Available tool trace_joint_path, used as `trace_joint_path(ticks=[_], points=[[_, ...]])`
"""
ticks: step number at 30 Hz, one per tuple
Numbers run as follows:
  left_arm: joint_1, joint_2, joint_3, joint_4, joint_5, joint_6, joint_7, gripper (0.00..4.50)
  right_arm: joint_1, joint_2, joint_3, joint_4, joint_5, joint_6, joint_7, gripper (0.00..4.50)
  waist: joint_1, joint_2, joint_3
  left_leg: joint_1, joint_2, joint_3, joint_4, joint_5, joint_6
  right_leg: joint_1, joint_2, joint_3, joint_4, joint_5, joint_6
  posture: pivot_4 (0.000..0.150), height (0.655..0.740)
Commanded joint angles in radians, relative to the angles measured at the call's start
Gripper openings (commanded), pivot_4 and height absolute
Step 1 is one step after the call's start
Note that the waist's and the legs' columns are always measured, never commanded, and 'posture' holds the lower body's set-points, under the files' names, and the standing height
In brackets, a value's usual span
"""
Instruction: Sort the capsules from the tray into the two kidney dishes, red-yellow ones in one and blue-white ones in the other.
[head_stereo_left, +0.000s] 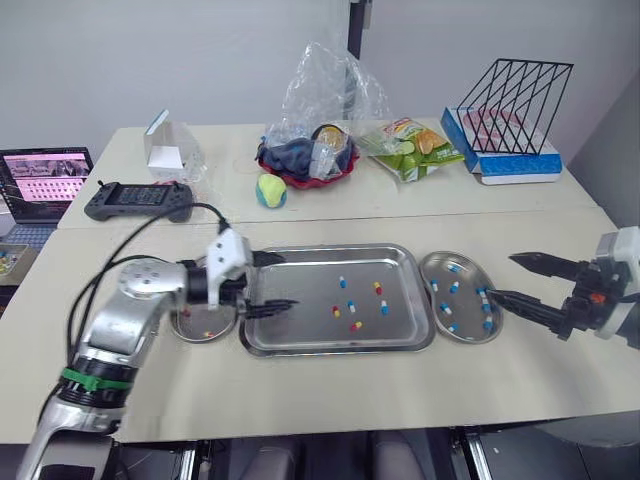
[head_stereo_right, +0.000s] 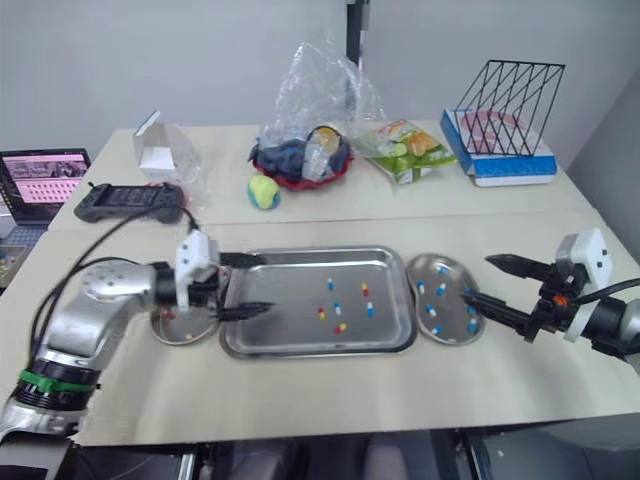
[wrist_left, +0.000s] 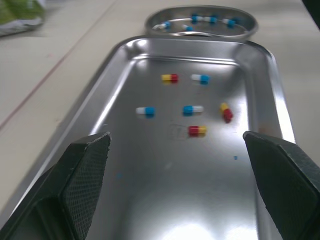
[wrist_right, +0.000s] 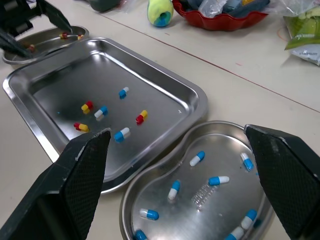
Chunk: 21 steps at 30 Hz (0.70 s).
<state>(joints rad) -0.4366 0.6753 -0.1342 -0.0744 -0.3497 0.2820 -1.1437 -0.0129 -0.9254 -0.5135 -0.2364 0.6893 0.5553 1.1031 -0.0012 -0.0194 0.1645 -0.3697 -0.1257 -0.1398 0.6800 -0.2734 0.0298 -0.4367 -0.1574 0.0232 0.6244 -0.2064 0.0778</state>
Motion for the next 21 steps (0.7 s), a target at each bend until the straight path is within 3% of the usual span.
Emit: trace_joint_path(ticks=[1, 5, 8, 21], points=[[-0.037, -0.023, -0.051, -0.034, 0.046, -0.035, -0.006, 4.48, 0.012, -0.018, -0.045, -0.048, 0.022, 0.011, -0.009, 4.50, 0.005, 0.000, 0.000, 0.000, 0.000, 0.000, 0.000, 0.000, 0.000, 0.000, 0.000, 0.000, 0.000, 0.000, 0.000, 0.150, 0.7400], [-0.056, -0.062, -0.099, -0.019, 0.088, -0.044, 0.009, 4.48, 0.019, -0.015, -0.052, -0.066, 0.025, 0.015, -0.022, 4.50, 0.012, 0.000, 0.000, 0.000, 0.000, 0.002, 0.000, 0.000, 0.000, 0.000, 0.000, 0.001, 0.000, 0.000, 0.001, 0.150, 0.7400], [-0.080, -0.115, -0.176, 0.013, 0.206, -0.102, 0.071, 4.48, 0.016, -0.013, -0.047, -0.083, 0.015, 0.008, -0.032, 4.50, 0.014, 0.000, 0.000, 0.000, 0.000, 0.003, 0.000, 0.000, 0.001, 0.000, 0.000, 0.003, 0.000, 0.001, 0.001, 0.150, 0.7400], [-0.109, -0.215, -0.249, 0.110, 0.317, -0.047, 0.146, 4.48, 0.017, -0.049, -0.086, -0.094, 0.012, 0.013, -0.040, 4.50, 0.014, 0.000, 0.000, 0.001, 0.001, 0.006, 0.001, -0.001, 0.001, 0.000, 0.003, 0.008, -0.001, 0.002, 0.002, 0.150, 0.7400]])
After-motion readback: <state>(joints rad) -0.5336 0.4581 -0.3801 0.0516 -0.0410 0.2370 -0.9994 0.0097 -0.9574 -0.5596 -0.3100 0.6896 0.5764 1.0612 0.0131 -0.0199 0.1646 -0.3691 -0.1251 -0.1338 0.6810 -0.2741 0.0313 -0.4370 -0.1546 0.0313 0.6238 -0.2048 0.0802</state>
